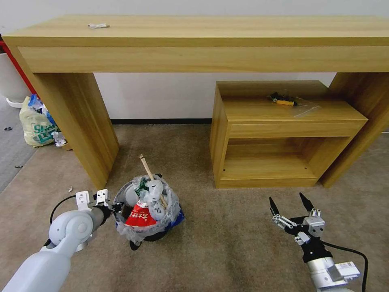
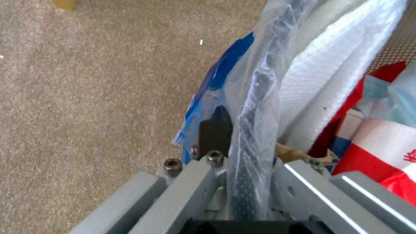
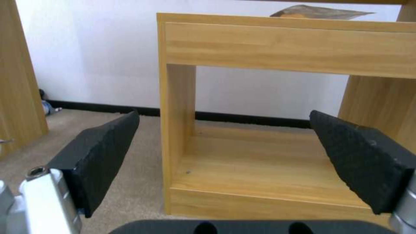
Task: Pick up the trash bin and place the garbage on the floor into it.
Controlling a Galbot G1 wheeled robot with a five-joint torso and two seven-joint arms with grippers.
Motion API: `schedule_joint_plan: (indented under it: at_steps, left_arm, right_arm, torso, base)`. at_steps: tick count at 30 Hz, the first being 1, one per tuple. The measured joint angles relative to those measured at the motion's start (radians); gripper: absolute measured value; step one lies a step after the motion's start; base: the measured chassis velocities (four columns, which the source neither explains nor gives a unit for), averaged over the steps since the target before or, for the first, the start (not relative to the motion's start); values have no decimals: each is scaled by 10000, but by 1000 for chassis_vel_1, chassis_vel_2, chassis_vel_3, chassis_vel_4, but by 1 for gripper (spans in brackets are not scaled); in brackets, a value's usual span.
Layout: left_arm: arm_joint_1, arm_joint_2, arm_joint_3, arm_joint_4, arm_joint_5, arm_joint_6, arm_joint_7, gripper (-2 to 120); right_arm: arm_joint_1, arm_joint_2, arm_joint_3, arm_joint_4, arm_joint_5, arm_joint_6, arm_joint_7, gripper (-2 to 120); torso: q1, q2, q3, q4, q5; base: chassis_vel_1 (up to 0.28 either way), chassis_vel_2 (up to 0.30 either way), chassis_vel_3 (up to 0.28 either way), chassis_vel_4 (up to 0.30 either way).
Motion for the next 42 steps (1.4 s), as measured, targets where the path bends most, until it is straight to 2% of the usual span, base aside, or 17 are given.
schedule_joint_plan:
  at_steps: [5,9,12,13,16,17,20,21,24,26,27,29,31,33,34,42]
  left_arm:
    - [-59,-24,9,54,-3,0,5,0]
    - [-83,-34,33,102,19,-28,6,9]
    - [-102,-34,33,140,80,-19,14,22]
    - [-102,-34,33,140,80,-19,14,22]
    - [-105,-40,15,156,116,-11,22,37]
    - [-105,-40,15,156,116,-11,22,37]
    - [-86,-54,-21,169,120,-8,35,52]
    - [-86,-54,-21,169,120,-8,35,52]
    - [-99,-60,-60,193,103,11,97,66]
    - [-105,-61,-73,195,91,24,116,69]
    - [-110,-63,-104,195,47,29,142,77]
    - [-110,-63,-120,191,23,28,146,80]
    - [-92,-76,-184,129,12,30,148,90]
    - [-77,-77,-203,96,8,29,143,90]
    - [-20,-76,-277,-27,-57,30,115,98]
    - [166,-97,-606,-300,-339,29,187,100]
  right_arm:
    - [64,-15,-23,-4,47,-33,32,100]
    - [125,7,-79,-50,48,-47,61,100]
    - [164,27,-130,-82,34,-66,99,100]
    - [164,27,-130,-82,34,-66,99,100]
    - [192,31,-179,-104,26,-86,141,100]
    - [192,31,-179,-104,26,-86,141,100]
    - [226,14,-193,-114,26,-110,182,100]
    - [226,14,-193,-114,26,-110,182,100]
    - [247,9,-205,-145,26,-114,209,100]
    - [248,13,-215,-151,26,-115,215,100]
    - [252,21,-240,-169,27,-116,223,100]
    - [254,22,-249,-181,27,-116,227,100]
    - [264,20,-258,-205,29,-116,231,100]
    - [267,17,-258,-211,33,-116,236,100]
    - [272,3,-259,-221,46,-116,245,100]
    - [334,5,-302,-269,149,-164,247,100]
  torso:
    - [0,0,0,-1,-3]
    - [1,-1,2,-6,-13]
    - [1,0,2,-3,-10]
    - [1,0,2,-3,-10]
    - [1,0,3,-3,-7]
    - [1,0,3,-3,-7]
    - [1,0,2,-2,-7]
    - [1,0,2,-2,-7]
    - [1,0,2,-2,-7]
    - [1,0,2,-2,-7]
    - [1,0,3,-2,-8]
    - [1,-1,3,-2,-8]
    - [2,-1,2,-2,-7]
    - [2,-1,2,-2,-7]
    - [2,-1,3,-2,-7]
    - [2,-1,2,-2,-6]
  base:
    - [0,0,0,0]
    - [0,0,0,0]
    - [0,0,0,0]
    - [0,0,0,0]
    - [0,0,0,0]
    - [0,0,0,0]
    - [0,0,0,0]
    - [0,0,0,0]
    - [0,0,0,0]
    - [0,0,0,0]
    - [0,0,0,0]
    - [0,0,0,0]
    - [0,0,0,0]
    - [0,0,0,0]
    - [0,0,0,0]
    - [0,0,0,0]
